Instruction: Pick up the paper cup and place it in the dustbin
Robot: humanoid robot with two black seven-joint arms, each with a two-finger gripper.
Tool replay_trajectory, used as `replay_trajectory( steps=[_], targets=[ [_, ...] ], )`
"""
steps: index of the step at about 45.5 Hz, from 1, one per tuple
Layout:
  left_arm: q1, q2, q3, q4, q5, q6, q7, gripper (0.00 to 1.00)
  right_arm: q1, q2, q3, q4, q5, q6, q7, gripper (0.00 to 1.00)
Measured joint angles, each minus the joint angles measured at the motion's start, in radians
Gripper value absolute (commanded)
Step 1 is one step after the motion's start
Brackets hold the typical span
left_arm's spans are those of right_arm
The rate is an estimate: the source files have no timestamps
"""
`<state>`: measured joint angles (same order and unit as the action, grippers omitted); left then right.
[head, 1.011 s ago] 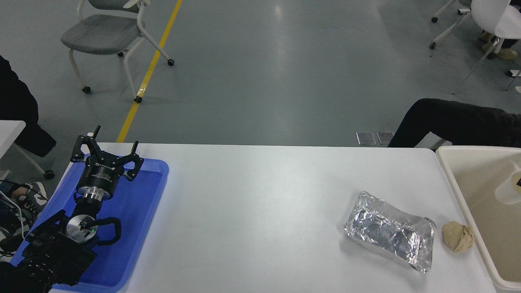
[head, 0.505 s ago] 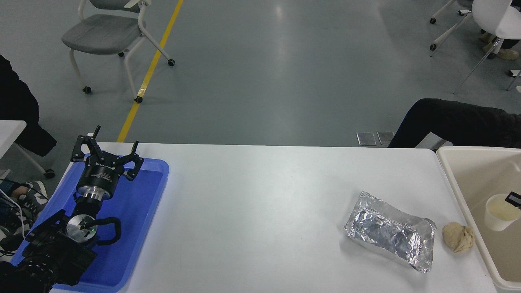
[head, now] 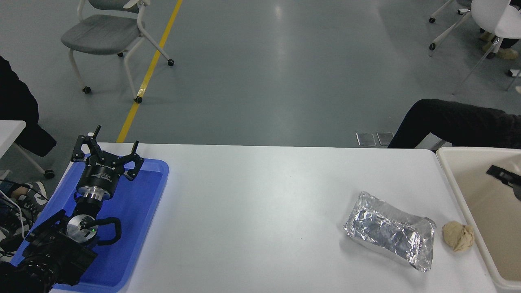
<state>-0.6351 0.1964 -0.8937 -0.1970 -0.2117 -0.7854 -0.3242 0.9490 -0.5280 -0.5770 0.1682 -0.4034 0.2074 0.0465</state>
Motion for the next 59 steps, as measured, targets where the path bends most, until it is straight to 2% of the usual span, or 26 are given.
replay_trajectory(
  steps=[24, 40, 45, 59],
  targets=[
    [0.000, 0.000, 0.001, 0.000, 0.000, 0.000, 0.001, 1.00, 0.510, -0.048, -0.246, 0.531, -0.093, 0.083, -0.017, 1.00],
    [0.000, 0.000, 0.001, 0.000, 0.000, 0.000, 0.002, 1.00, 0.840, 0.065, -0.429, 0.881, -0.104, 0.237, -0.020, 1.00],
    [0.000, 0.000, 0.001, 0.000, 0.000, 0.000, 0.002, 1.00, 0.939, 0.114, -0.487, 0.985, -0.080, 0.289, -0.021, 1.00],
    [0.001, 0.001, 0.000, 0.001, 0.000, 0.000, -0.001, 1.00, 1.212, 0.218, -0.593, 1.227, 0.093, 0.422, -0.022, 1.00]
  ],
)
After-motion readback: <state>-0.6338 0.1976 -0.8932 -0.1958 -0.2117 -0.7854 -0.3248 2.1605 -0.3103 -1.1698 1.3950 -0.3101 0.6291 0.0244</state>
